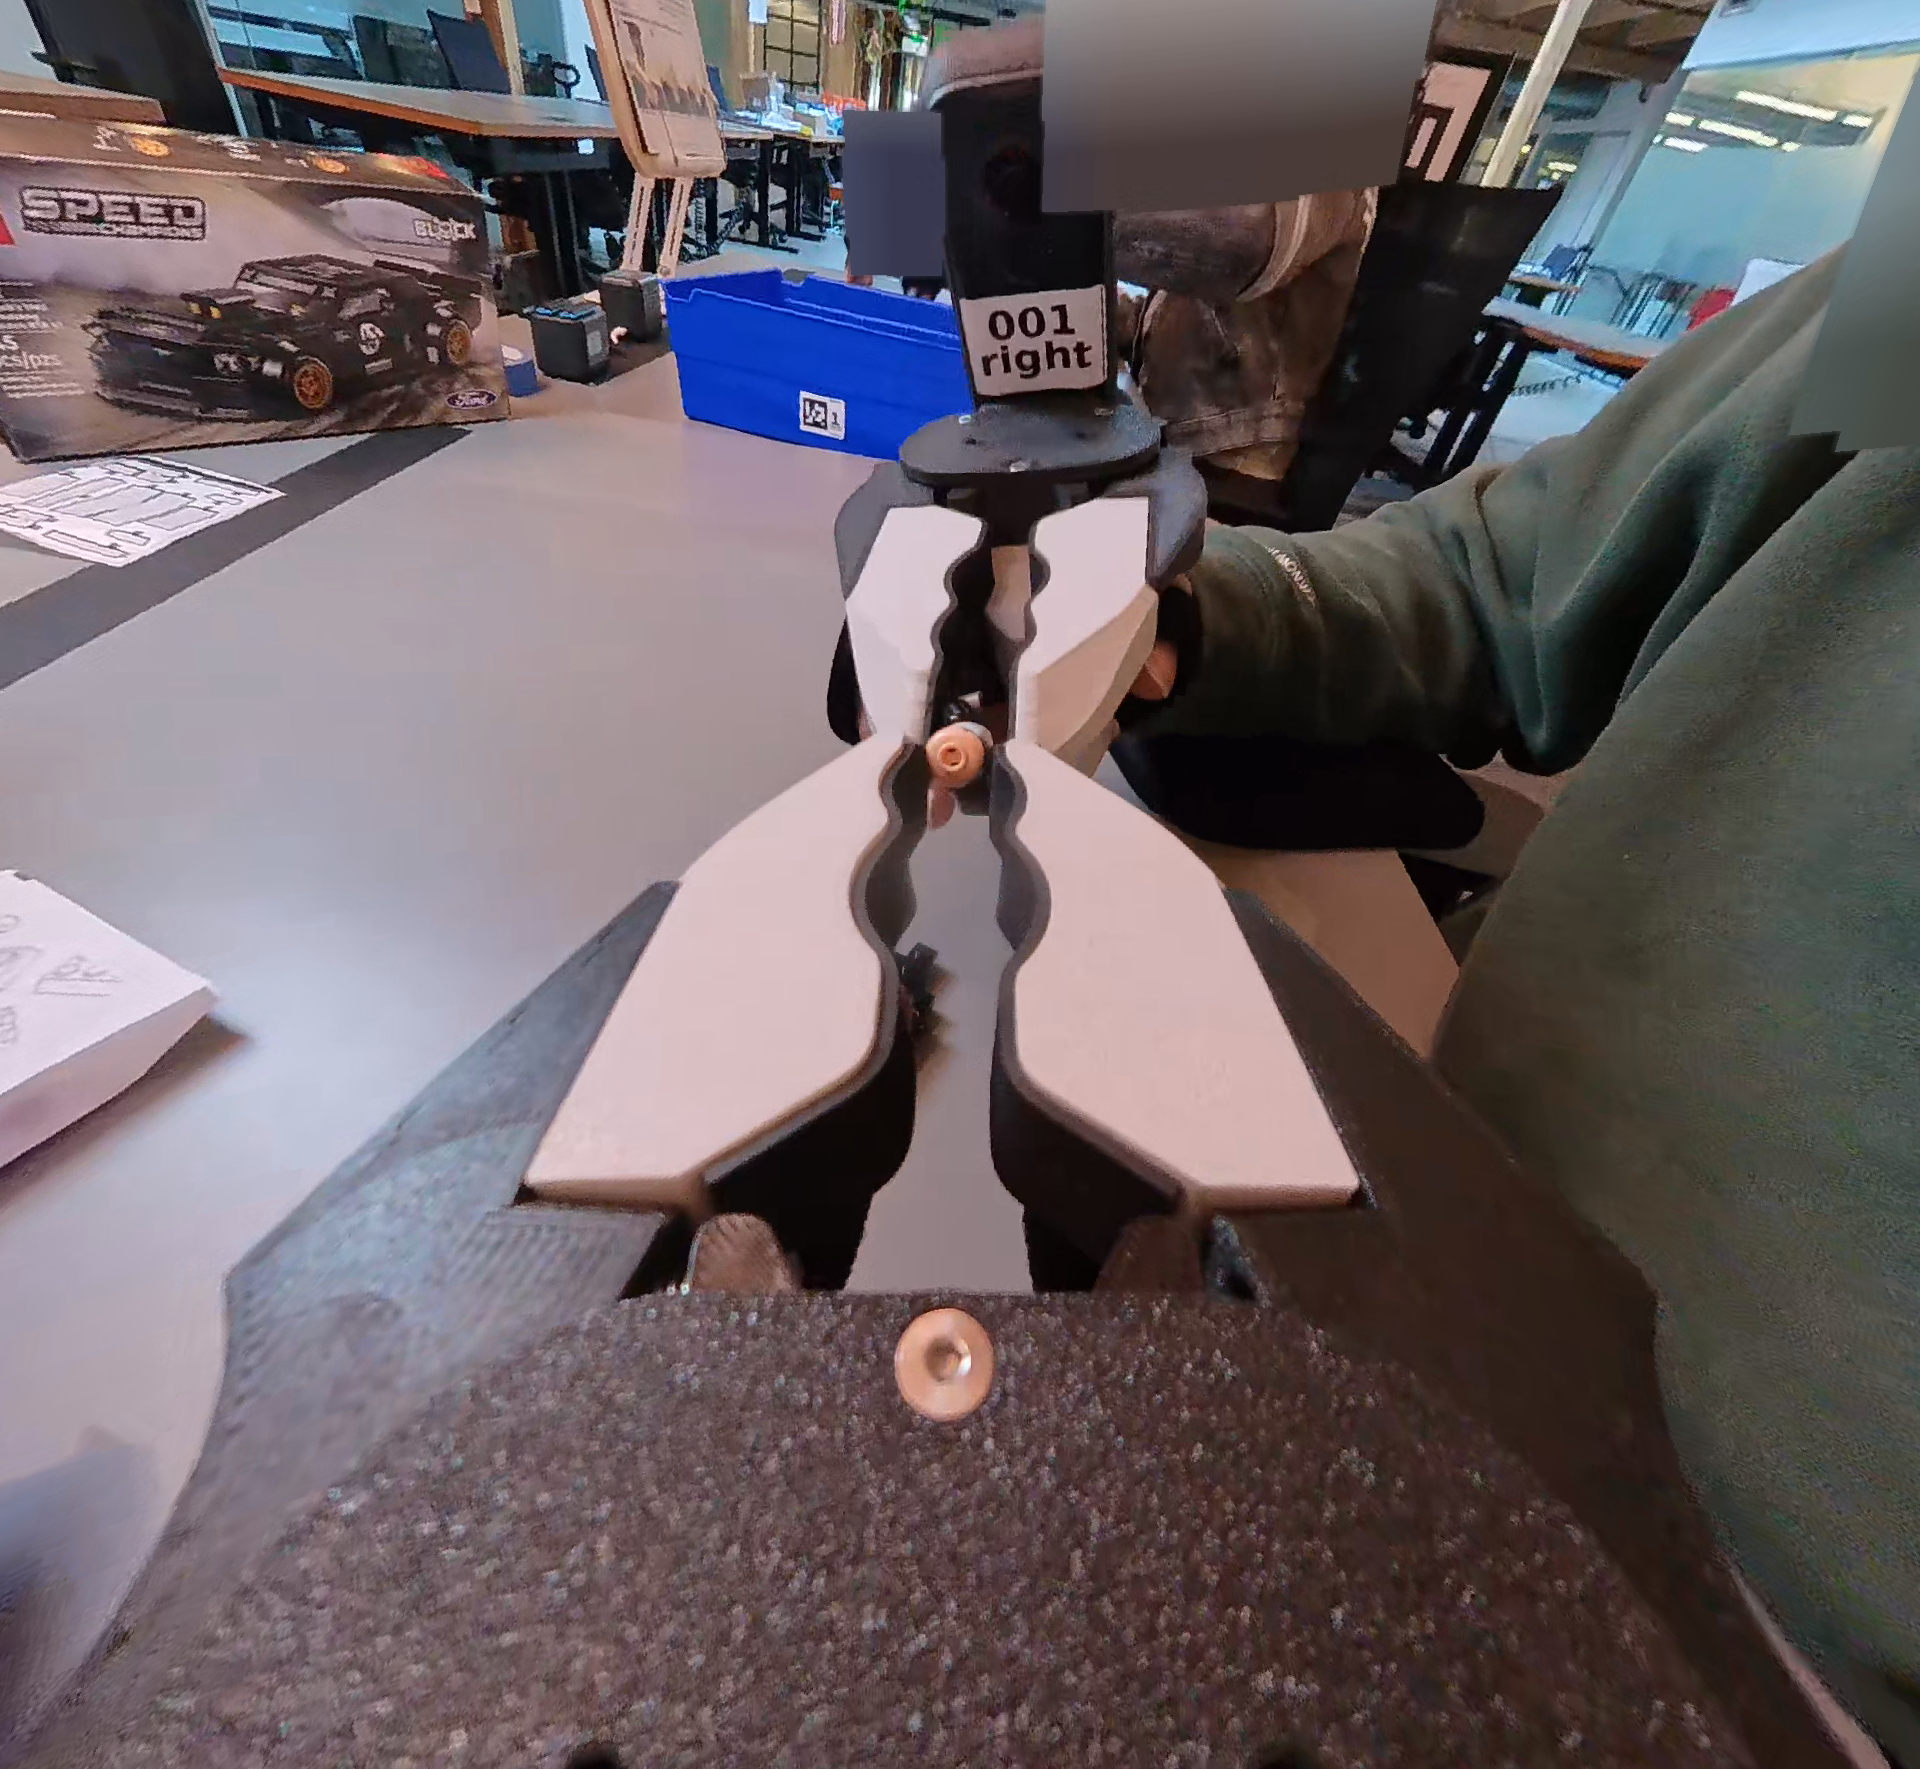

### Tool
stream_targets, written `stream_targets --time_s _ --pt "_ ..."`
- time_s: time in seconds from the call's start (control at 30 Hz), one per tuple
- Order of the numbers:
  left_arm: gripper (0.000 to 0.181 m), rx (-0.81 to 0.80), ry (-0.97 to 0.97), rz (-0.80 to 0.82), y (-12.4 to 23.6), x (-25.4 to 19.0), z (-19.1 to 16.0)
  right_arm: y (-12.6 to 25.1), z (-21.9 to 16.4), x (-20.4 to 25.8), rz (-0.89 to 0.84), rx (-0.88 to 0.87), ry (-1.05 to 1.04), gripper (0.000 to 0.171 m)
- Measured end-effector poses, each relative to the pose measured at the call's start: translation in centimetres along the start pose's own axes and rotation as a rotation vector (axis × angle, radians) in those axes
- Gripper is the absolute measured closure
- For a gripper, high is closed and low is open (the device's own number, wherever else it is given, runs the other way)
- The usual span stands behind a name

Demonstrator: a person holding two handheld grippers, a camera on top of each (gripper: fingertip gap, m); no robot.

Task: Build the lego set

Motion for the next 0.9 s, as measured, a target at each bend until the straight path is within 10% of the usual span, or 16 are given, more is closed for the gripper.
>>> stream_targets --time_s 0.9 --pt "0.170 0.132 -0.122 -0.087 0.3 -1.4 0.6 -0.5 -0.2 0.7 0.103 0.097 -0.014 0.163"
Point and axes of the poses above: each gripper's, where its closed fingertips meet, y back along the fingers, z out of its top, x = y × z across the jaws, the point moved 10 cm from there along y, back along the fingers, and after that the axes turned 5 degrees about -y, right-handed, at the moved point
